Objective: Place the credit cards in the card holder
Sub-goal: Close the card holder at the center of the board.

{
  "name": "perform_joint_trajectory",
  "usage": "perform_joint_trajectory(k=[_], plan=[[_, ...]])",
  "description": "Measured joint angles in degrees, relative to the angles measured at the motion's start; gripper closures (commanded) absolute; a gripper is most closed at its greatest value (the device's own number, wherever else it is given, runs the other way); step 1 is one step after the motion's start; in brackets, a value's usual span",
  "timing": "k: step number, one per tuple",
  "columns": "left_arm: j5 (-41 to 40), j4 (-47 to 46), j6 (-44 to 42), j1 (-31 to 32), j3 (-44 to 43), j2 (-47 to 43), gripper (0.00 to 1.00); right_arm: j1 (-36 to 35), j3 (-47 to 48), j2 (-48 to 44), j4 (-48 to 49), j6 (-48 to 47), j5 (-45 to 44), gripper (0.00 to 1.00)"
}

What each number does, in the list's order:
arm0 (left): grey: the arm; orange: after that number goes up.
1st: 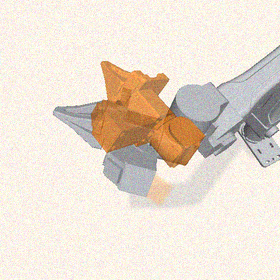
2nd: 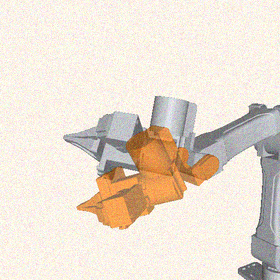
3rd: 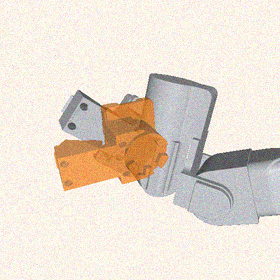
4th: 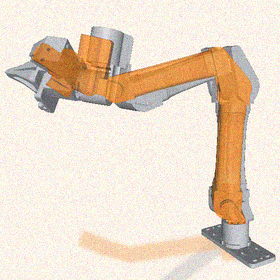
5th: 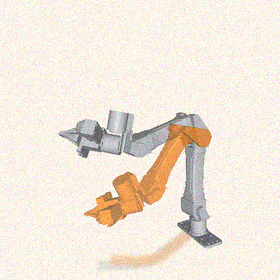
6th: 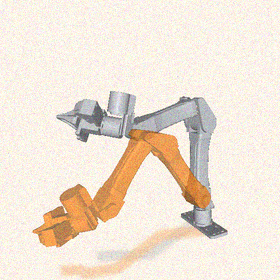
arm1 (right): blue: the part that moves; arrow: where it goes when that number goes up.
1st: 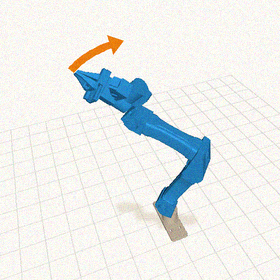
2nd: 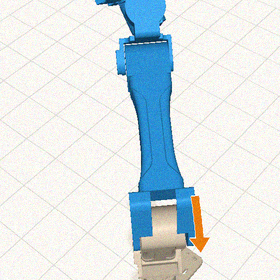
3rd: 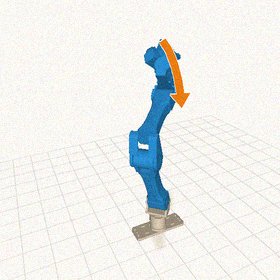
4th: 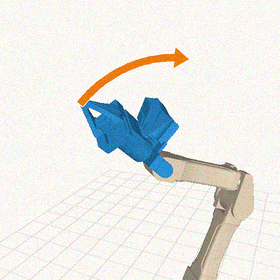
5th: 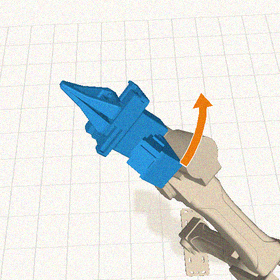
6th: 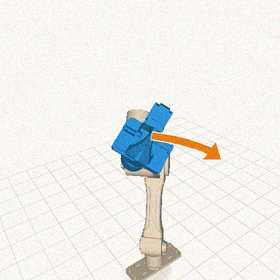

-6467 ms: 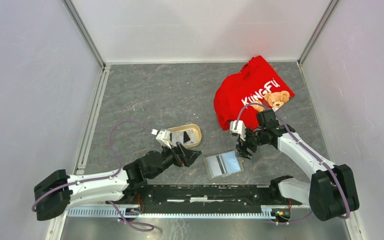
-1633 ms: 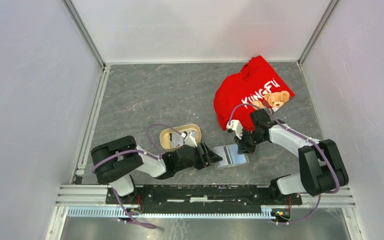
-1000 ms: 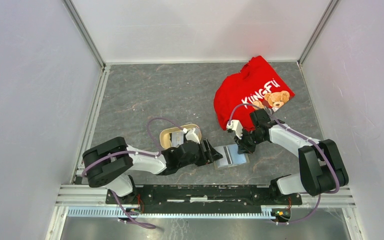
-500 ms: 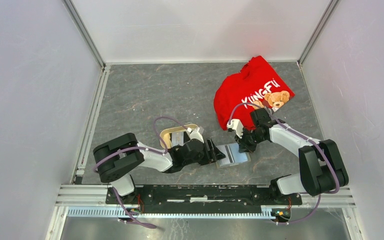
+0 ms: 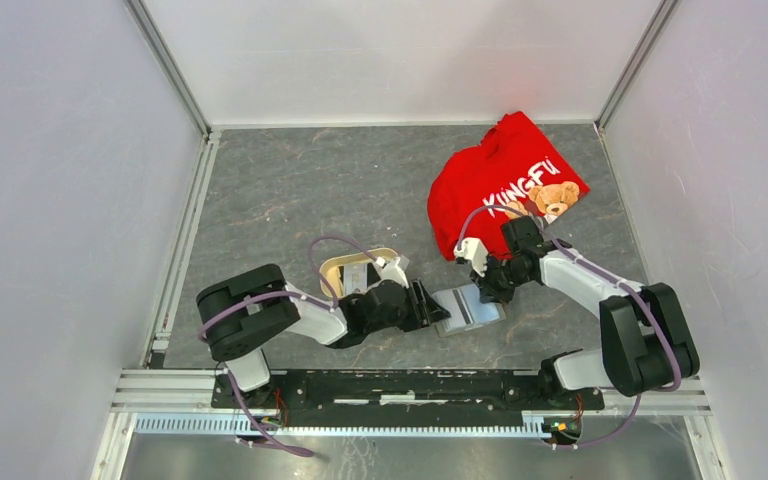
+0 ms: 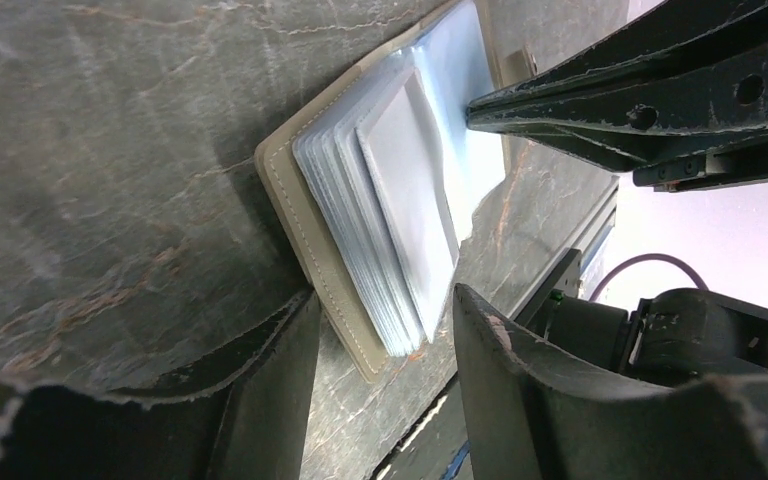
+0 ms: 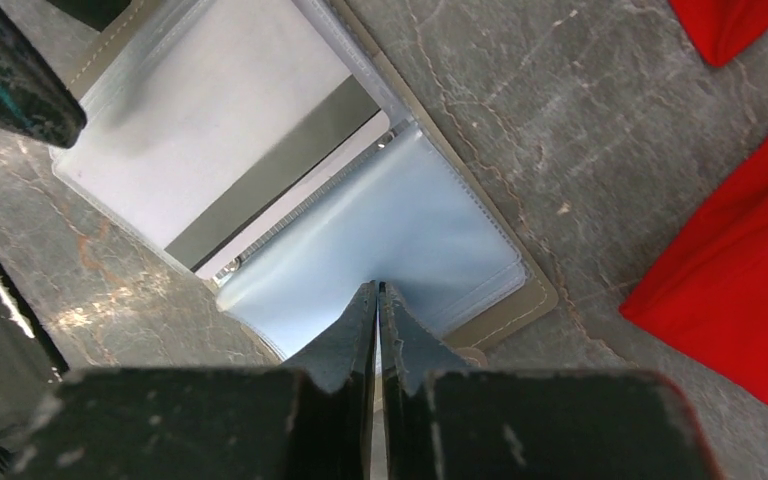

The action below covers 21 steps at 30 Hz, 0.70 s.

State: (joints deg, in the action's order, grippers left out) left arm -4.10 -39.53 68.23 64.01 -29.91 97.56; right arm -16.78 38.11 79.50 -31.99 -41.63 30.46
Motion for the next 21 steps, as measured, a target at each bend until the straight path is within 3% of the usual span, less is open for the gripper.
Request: perform_joint_trajectory(k=[8,16,21], plan=[[-0.2,0.8,0.0,0.0,-5.1,2.3,0.45,0.5,-1.3,-3.5,0.6,-1.0,-1.0,0.88],[-0.5,2.8,-0.1,-0.6,-7.0,3.4,0.54,2.7,-1.5,-7.3,0.6,-1.7,0.5,0.76],[-0.8,3.8,-0.3,-0.9,-7.5,4.5,0.59,4.3,-1.6,-8.4,1.1,-1.7,0.9,0.78]])
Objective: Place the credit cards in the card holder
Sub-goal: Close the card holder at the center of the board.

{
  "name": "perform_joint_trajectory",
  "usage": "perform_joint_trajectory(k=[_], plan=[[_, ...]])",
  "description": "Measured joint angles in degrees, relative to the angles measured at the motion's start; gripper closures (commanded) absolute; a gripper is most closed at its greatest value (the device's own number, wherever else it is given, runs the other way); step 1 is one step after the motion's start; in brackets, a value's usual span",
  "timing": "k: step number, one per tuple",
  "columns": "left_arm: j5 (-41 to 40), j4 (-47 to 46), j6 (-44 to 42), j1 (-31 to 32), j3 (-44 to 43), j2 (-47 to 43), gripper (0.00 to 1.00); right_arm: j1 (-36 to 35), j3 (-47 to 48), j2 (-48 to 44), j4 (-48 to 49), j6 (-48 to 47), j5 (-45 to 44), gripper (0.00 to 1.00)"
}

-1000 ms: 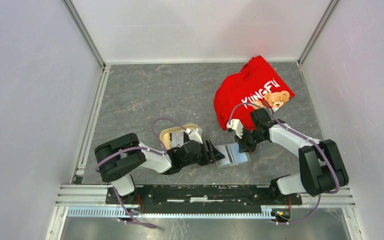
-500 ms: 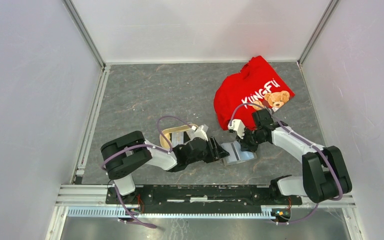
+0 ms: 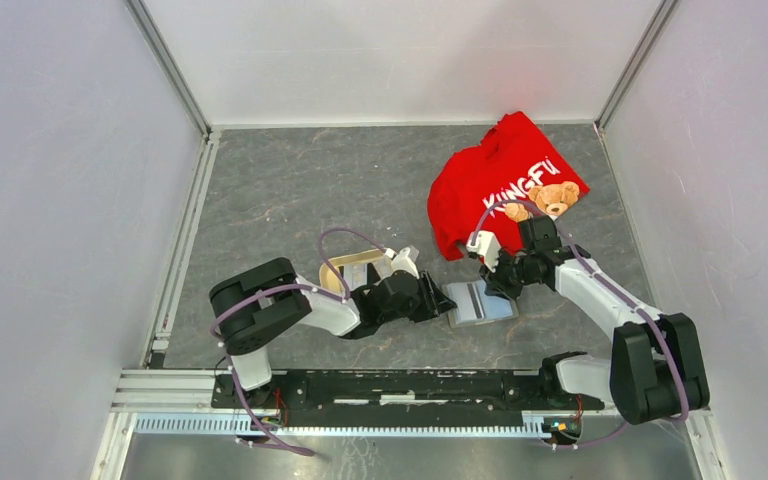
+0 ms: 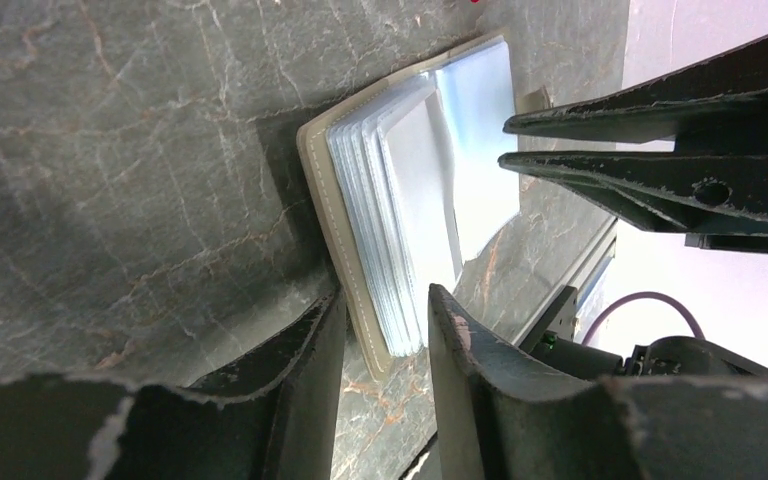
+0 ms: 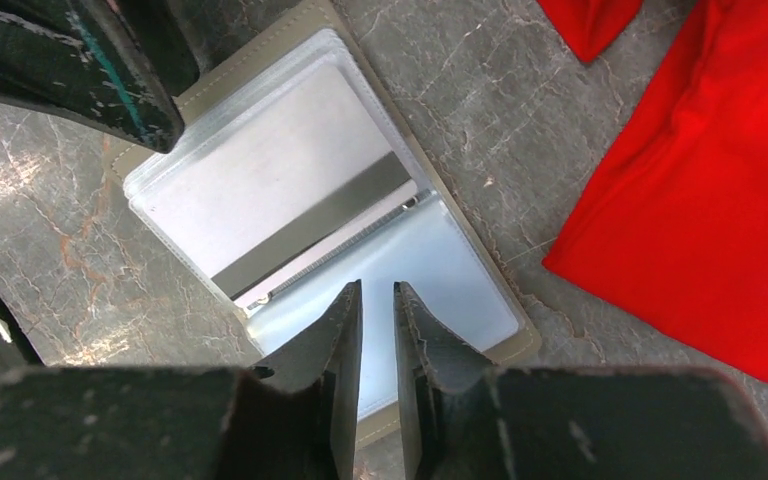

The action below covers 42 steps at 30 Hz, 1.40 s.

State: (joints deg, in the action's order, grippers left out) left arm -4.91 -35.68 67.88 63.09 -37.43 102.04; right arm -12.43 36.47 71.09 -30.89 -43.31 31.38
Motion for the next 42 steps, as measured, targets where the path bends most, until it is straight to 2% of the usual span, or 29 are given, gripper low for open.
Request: perform_joint_trajectory(k=[5,11,34,37,40,42], plan=[[0.0,-0.1,-1.4,-0.2,-1.6,1.1,0.6,0.2,-0.1,2.4,-0.1,0.0,1.6,0.89],[0.7,-1.2,-2.6,-0.2,-2.2,1.6,0.56,-1.0,0.0,6.7,0.0,0.3,1.5,0.93],[2.4,-1.8,-4.5,-0.8,-4.9,5.8,0.63,-3.0,1.1,8.4,-0.5,0.4,-0.5,0.94],[3.2,-3.3,-4.5,-1.0,-4.9,6.5,0.72,-3.0,1.2,8.4,-0.5,0.4,-0.6,0.94],[3.7,-5.0,-4.4,-1.2,-4.9,6.6,0.9,-3.0,1.2,8.4,-0.8,0.3,-0.8,0.93],[3.7,-6.2,-4.3,-1.3,-4.9,6.6,0.96,-3.0,1.3,8.3,-1.1,0.3,-1.0,0.9]])
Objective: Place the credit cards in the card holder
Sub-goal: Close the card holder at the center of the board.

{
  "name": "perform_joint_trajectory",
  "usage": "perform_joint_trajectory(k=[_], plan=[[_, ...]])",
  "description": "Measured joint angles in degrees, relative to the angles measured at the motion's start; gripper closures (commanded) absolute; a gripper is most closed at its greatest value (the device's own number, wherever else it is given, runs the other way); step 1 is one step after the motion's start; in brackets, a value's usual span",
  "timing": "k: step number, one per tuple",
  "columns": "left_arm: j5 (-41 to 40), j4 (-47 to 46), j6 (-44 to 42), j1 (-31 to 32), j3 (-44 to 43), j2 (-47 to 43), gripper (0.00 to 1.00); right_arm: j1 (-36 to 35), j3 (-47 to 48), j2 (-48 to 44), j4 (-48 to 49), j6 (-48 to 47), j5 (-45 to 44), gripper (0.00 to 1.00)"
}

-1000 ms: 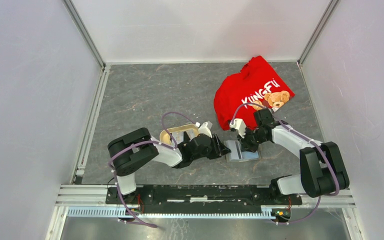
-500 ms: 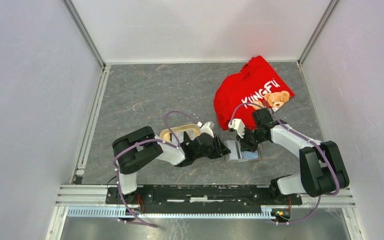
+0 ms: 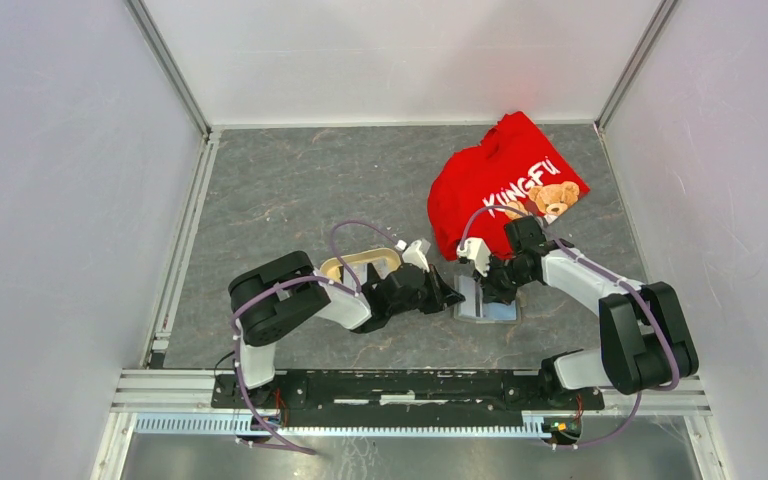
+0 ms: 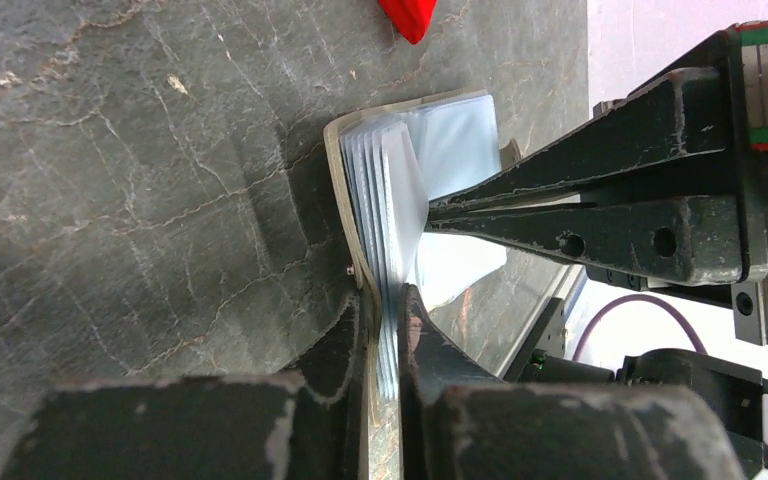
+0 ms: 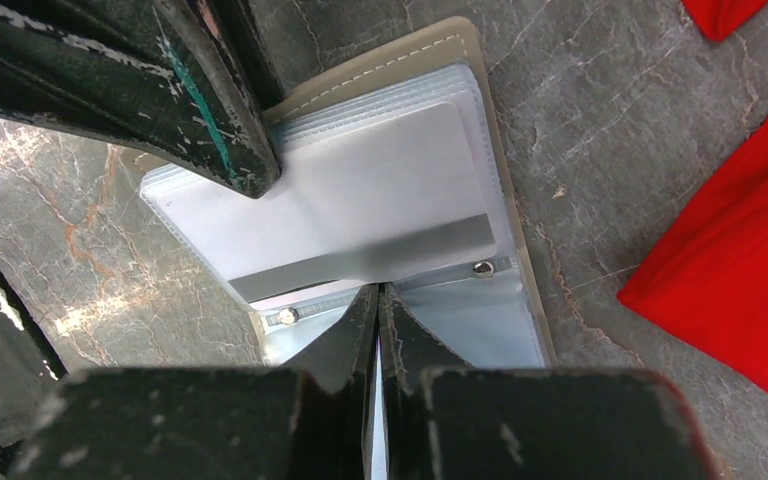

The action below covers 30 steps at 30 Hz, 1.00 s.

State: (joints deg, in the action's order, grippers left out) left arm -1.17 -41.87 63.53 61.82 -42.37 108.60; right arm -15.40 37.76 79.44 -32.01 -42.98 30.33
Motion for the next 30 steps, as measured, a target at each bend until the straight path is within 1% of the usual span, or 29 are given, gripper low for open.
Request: perform_joint_trajectory(k=[3,6,8,13,14,17,20,26,29,30], plan=[[0.0,-0.4,0.0,-0.1,0.0,0.0,0.98,0.0,0.0,-0.2,-0.3,-0.1,-0.3,0.71],[-0.2,0.4,-0.2,-0.1,0.0,-0.5,0.98,0.1,0.0,-1.1,-1.2,-0.7,0.0,0.6],[-0.4,2.2,-0.8,0.0,0.3,-1.9,0.98,0.7,-0.1,-2.8,-1.7,-1.3,1.8,0.55],[-2.1,12.9,-6.2,0.7,2.0,-10.3,0.98,3.4,-0.2,-9.8,-2.7,-3.2,7.1,0.53],[-3.0,16.5,-8.0,0.8,2.0,-12.8,0.98,4.0,-0.2,-11.2,-2.8,-3.5,7.9,0.53],[-5.5,25.5,-12.2,0.9,1.7,-18.4,0.98,5.3,-0.3,-13.0,-2.9,-4.1,9.9,0.53],[-8.3,33.8,-15.8,1.1,-0.1,-21.4,0.98,6.3,-0.3,-12.8,-3.5,-4.4,11.3,0.53],[-13.7,46.0,-21.2,2.7,-5.8,-21.3,0.97,8.6,-0.4,-12.6,-4.1,-4.5,13.2,0.52],[-16.4,50.3,-23.3,4.3,-9.7,-19.0,0.94,9.6,-0.4,-12.4,-4.1,-4.5,13.6,0.52],[-17.4,52.1,-24.2,4.9,-11.7,-17.8,0.92,9.9,-0.4,-12.2,-4.1,-4.5,13.7,0.52]])
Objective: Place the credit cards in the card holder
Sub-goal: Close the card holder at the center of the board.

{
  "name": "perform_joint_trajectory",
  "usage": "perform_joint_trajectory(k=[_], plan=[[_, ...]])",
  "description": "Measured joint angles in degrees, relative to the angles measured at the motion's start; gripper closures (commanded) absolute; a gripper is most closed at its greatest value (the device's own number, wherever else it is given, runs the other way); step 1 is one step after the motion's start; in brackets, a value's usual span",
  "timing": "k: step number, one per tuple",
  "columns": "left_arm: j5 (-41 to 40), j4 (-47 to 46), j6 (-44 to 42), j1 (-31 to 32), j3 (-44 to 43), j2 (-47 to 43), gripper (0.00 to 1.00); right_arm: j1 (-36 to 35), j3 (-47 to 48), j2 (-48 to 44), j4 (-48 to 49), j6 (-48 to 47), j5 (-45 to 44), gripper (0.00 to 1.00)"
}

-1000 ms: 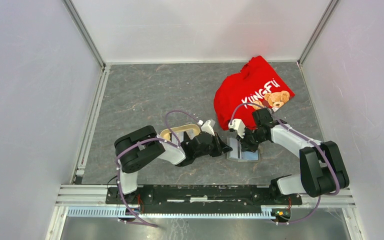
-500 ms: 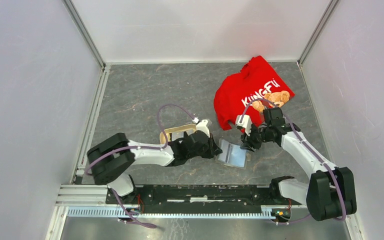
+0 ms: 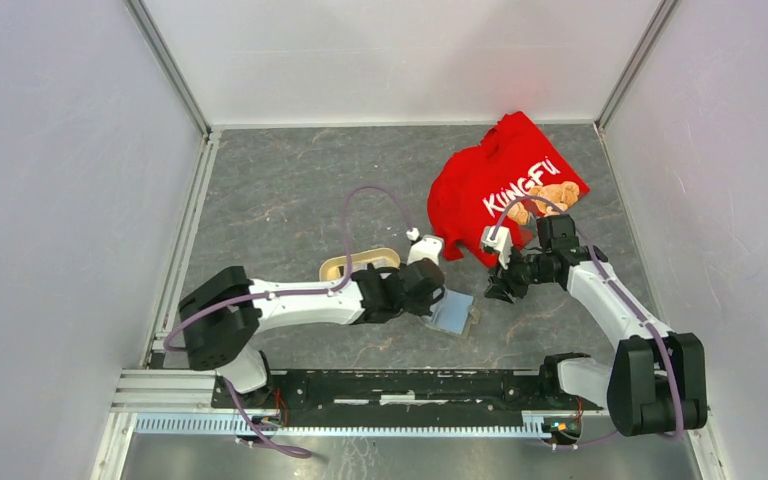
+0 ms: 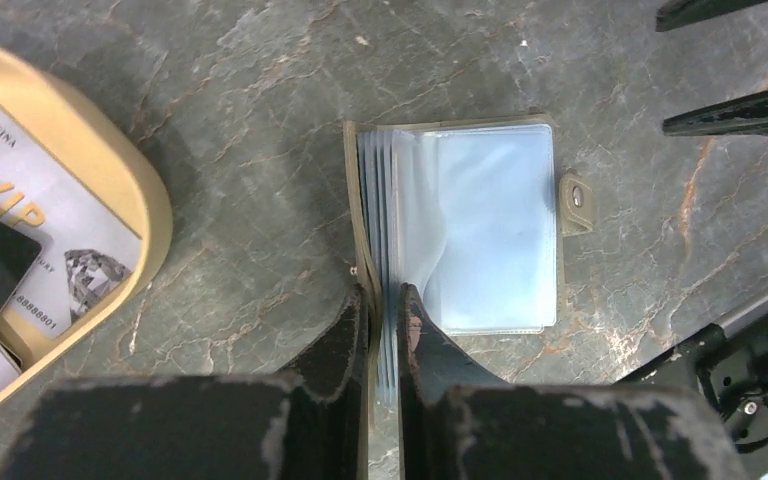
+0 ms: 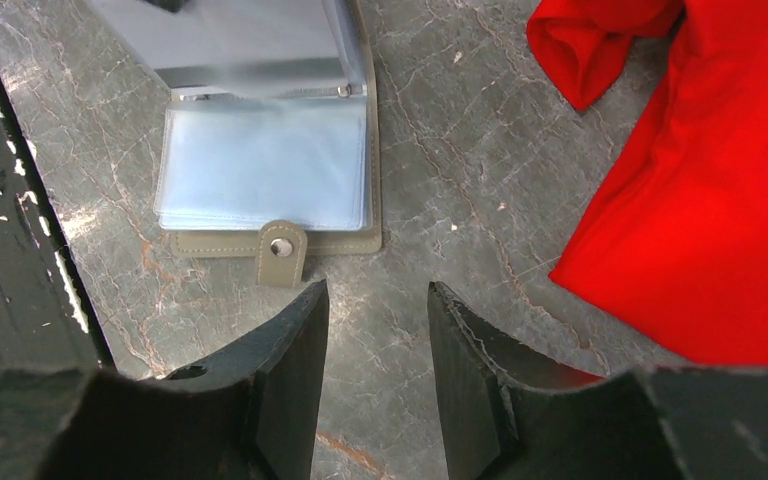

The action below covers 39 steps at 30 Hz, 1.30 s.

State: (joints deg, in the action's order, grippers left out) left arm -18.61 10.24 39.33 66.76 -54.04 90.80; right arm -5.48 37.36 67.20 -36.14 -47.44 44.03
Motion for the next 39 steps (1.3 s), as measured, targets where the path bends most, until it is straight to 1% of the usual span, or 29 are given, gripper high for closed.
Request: perform_joint_trajectory(k=[1,3,7,11,15,19,22,24,25,27,29,30,32,35,38,39], plan=[[-1.0,1.6,-0.7,0.7,-2.1,1.3,0.88,0.1,0.0,0.2,0.0,0.0,0.0,0.52],[-2.1,4.3,-1.9,2.0,-5.6,3.6,0.74,0.4,0.0,0.6,0.0,0.0,0.1,0.52],[-2.5,8.4,-3.7,4.6,-12.9,8.5,0.63,0.8,0.0,1.1,-0.1,0.0,0.3,0.53],[-1.8,10.1,-4.3,5.9,-16.4,11.3,0.57,1.0,0.0,1.7,-0.8,-0.2,1.0,0.53],[-0.5,10.6,-4.3,6.3,-17.0,11.7,0.52,1.1,0.0,3.5,-2.0,-1.1,1.8,0.52],[1.0,9.7,-4.3,6.4,-16.9,11.7,0.51,1.5,0.3,4.4,-3.9,-2.6,2.7,0.52],[1.3,8.2,-4.3,6.6,-16.6,11.7,0.53,2.9,1.9,4.7,-7.3,-6.4,3.8,0.49],[1.3,6.1,-4.3,6.6,-14.9,11.2,0.53,4.3,3.9,4.8,-10.9,-11.7,4.9,0.47],[1.3,5.0,-4.3,6.6,-13.5,10.7,0.53,4.7,4.9,4.8,-12.9,-14.6,5.4,0.44],[1.2,3.3,-4.2,6.6,-11.0,9.6,0.54,5.0,6.6,4.8,-16.1,-20.5,6.3,0.33],[1.1,1.1,-4.3,6.6,-7.8,8.2,0.53,5.1,7.7,4.9,-20.9,-29.8,7.5,0.25],[1.2,-0.1,-4.3,6.6,-6.5,7.6,0.54,5.1,7.7,5.0,-23.5,-35.3,8.0,0.22],[1.2,-2.4,-4.3,6.6,-4.1,6.8,0.54,5.1,6.4,5.5,-27.3,-46.2,8.0,0.2],[1.4,-4.7,-4.3,6.6,-2.5,6.5,0.53,5.1,3.1,7.4,-30.8,-58.2,6.9,0.18],[2.4,-6.6,-4.3,6.6,-2.3,6.5,0.53,5.0,1.9,10.6,-33.3,-65.5,6.3,0.18],[2.5,-7.0,-4.3,6.6,-2.3,6.5,0.54,4.9,1.9,10.7,-33.3,-65.6,6.3,0.18]])
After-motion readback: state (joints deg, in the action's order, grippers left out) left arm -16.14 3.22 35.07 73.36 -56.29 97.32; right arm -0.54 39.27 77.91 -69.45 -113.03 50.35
